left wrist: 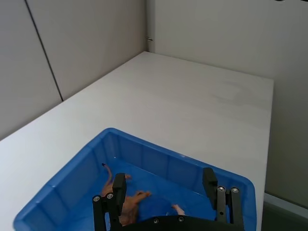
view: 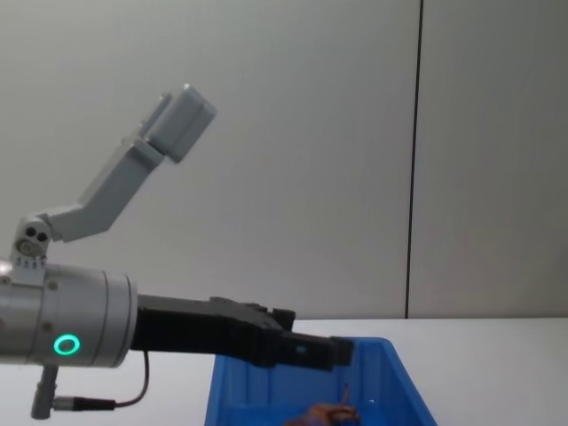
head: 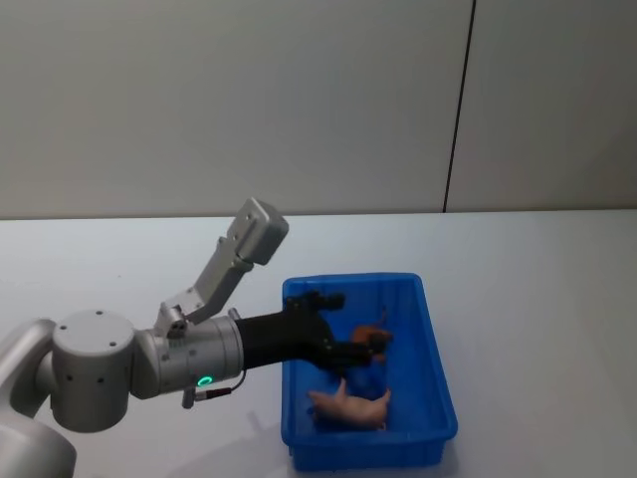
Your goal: Pick up the two dolls from the table and place them into the box.
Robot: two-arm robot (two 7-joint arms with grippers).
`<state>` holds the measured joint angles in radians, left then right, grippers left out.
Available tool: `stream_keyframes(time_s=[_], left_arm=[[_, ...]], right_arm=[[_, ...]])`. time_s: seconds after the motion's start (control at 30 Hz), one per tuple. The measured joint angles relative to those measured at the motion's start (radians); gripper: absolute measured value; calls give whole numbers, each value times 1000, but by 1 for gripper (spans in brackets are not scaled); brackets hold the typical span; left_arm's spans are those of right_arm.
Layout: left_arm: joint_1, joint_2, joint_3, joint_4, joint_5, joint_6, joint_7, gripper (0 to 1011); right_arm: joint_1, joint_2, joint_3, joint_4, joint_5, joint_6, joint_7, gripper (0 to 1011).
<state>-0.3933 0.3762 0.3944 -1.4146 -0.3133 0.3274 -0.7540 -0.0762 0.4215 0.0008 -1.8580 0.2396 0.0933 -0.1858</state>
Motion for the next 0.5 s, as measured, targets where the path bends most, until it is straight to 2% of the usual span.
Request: stream_keyframes(time_s=[0.3,0.5], left_arm=[[37,28,-16,-59,-40,-6,103,1003],[71,50,-29,-107,-70,-13,197,1004]], right_arm=[[0,0,0,0,0,0,0,1001],[0,0,0,0,0,0,0,1001]])
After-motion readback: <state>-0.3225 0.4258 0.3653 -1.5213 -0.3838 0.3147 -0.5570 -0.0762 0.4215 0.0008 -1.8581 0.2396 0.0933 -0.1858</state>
